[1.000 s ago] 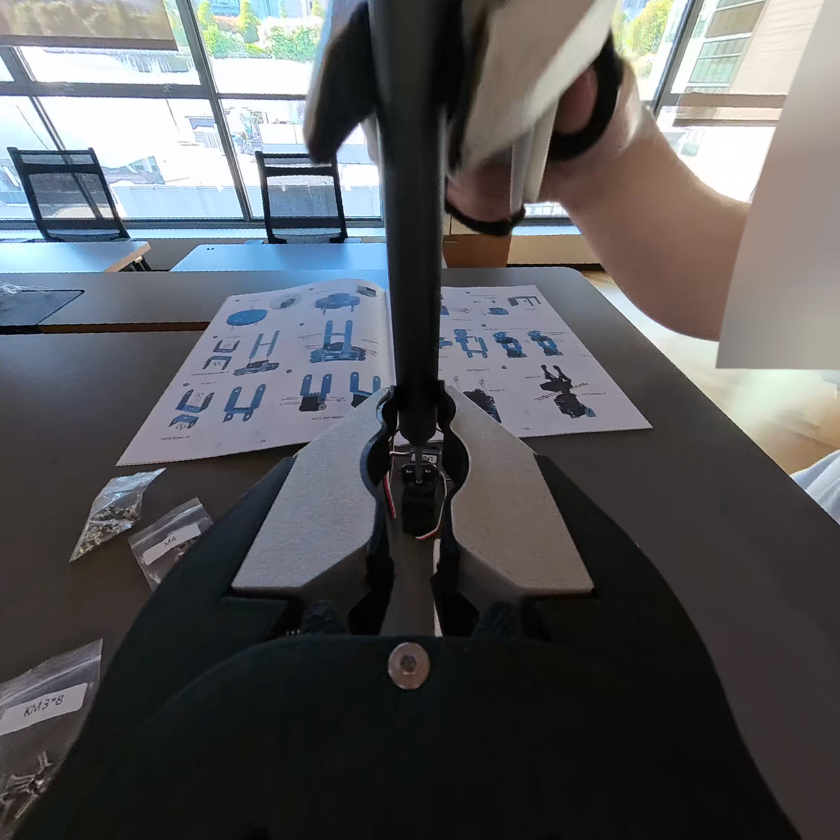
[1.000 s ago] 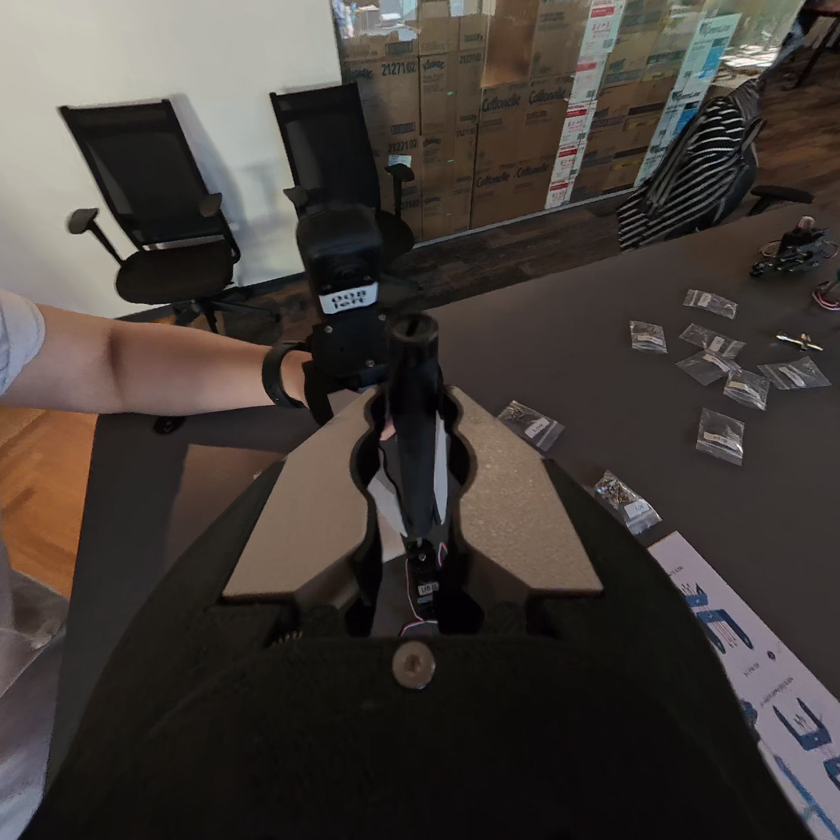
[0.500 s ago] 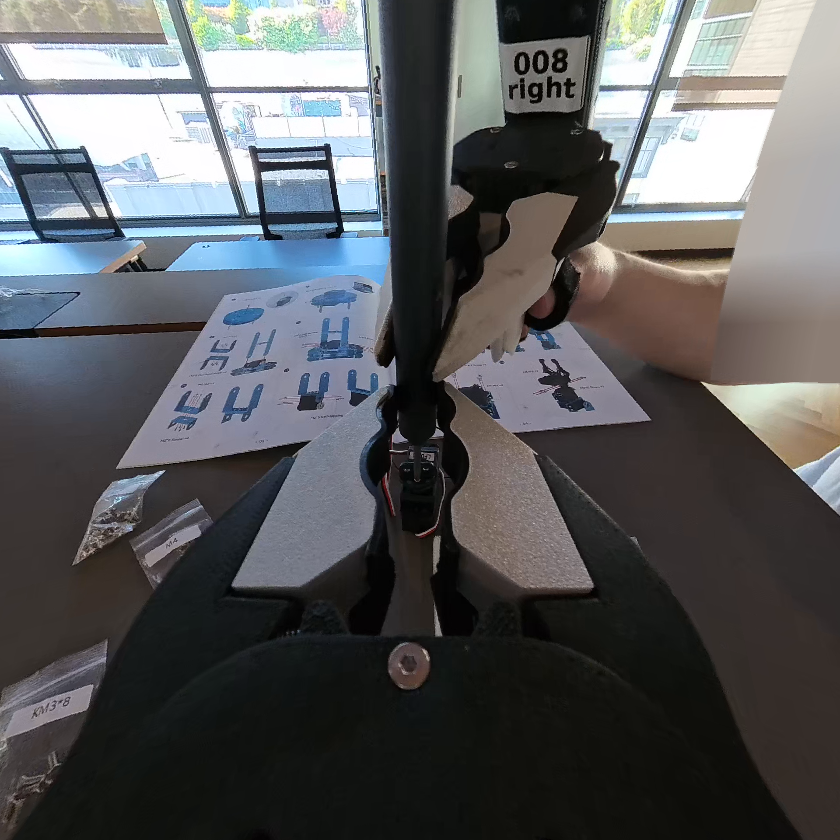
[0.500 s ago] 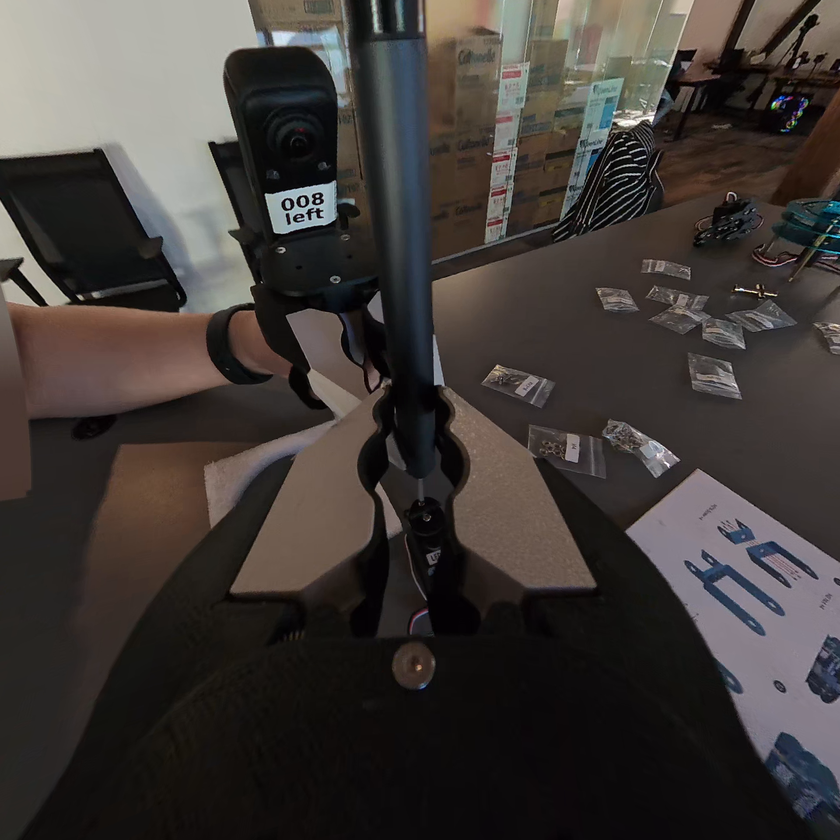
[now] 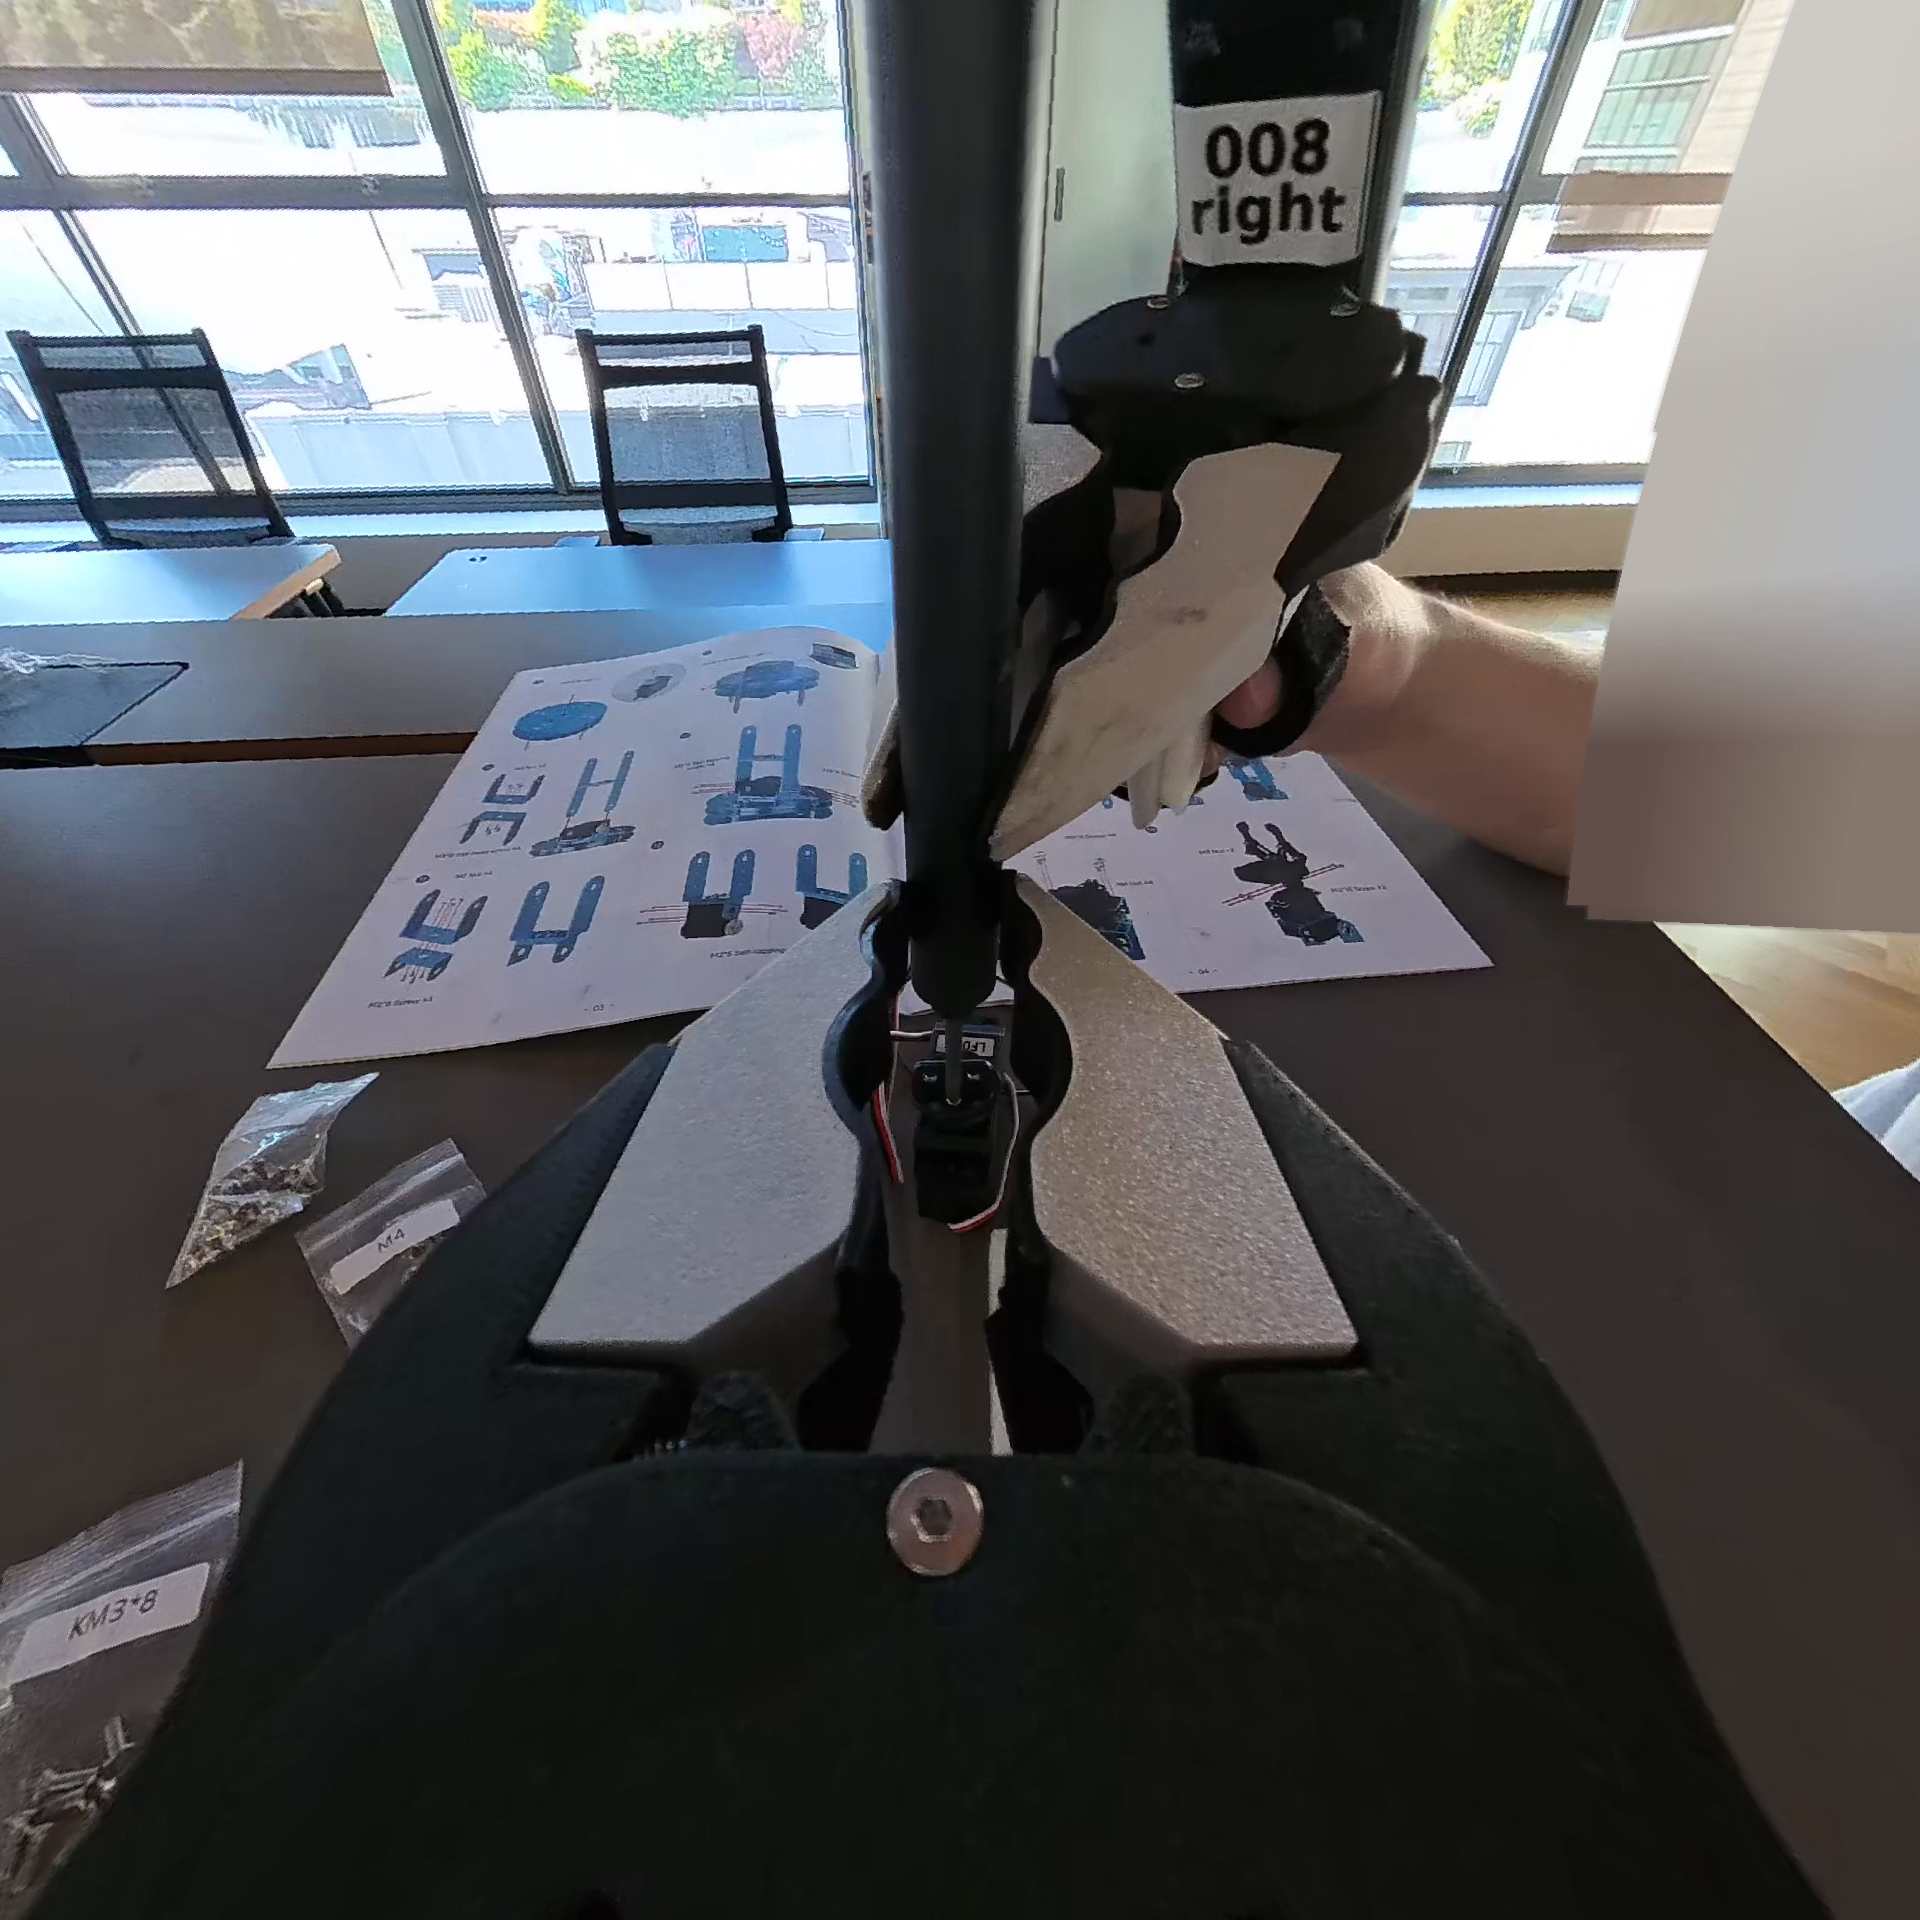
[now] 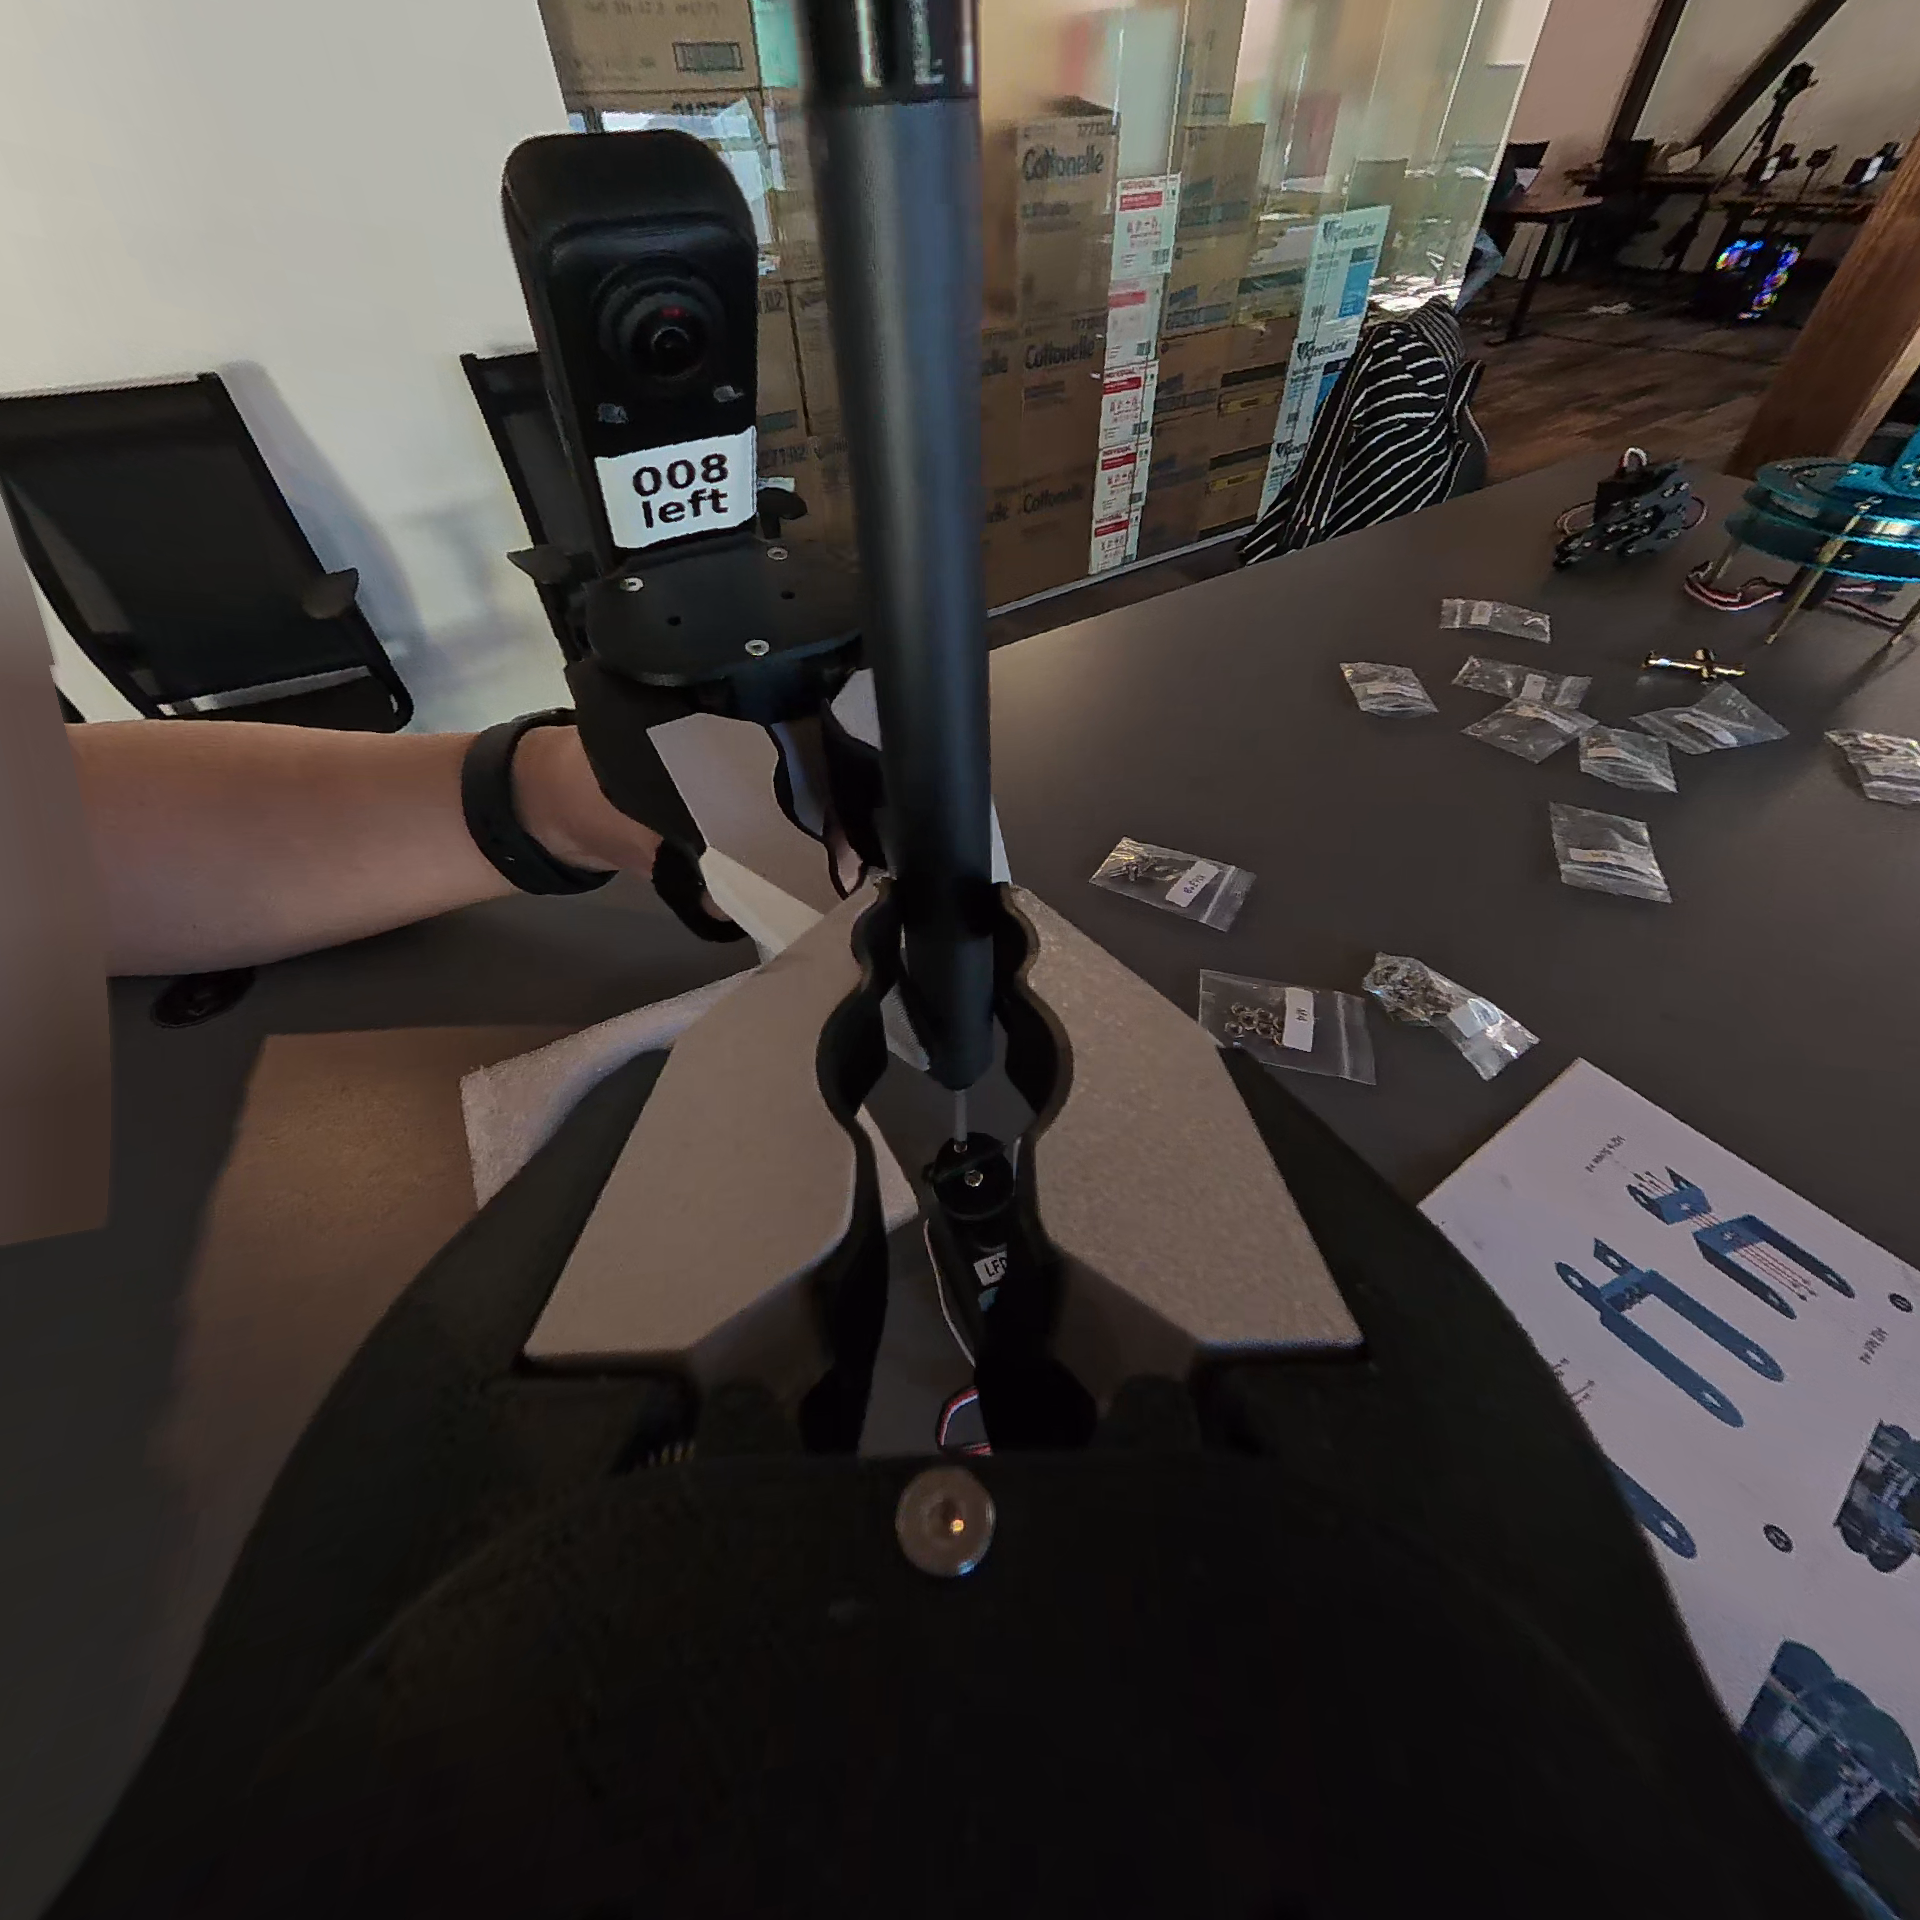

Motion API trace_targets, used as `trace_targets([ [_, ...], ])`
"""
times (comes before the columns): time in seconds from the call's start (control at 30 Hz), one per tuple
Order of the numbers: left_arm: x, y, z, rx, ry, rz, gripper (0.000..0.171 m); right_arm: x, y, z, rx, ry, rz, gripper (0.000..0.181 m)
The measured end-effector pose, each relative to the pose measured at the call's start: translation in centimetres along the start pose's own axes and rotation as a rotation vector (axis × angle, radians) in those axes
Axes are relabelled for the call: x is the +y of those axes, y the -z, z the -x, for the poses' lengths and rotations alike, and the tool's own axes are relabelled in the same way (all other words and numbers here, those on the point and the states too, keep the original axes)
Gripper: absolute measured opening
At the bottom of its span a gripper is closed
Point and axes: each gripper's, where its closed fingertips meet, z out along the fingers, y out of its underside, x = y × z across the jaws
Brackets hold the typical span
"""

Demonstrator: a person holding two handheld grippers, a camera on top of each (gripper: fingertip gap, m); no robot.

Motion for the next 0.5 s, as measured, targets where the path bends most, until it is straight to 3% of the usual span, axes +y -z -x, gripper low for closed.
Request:
trace_targets([
  [0.5,0.0,-0.05,-0.03,-0.019,-0.007,0.005,0.015,-0.33,0.29,-0.06,0.097,0.047,-0.009,0.015],
])
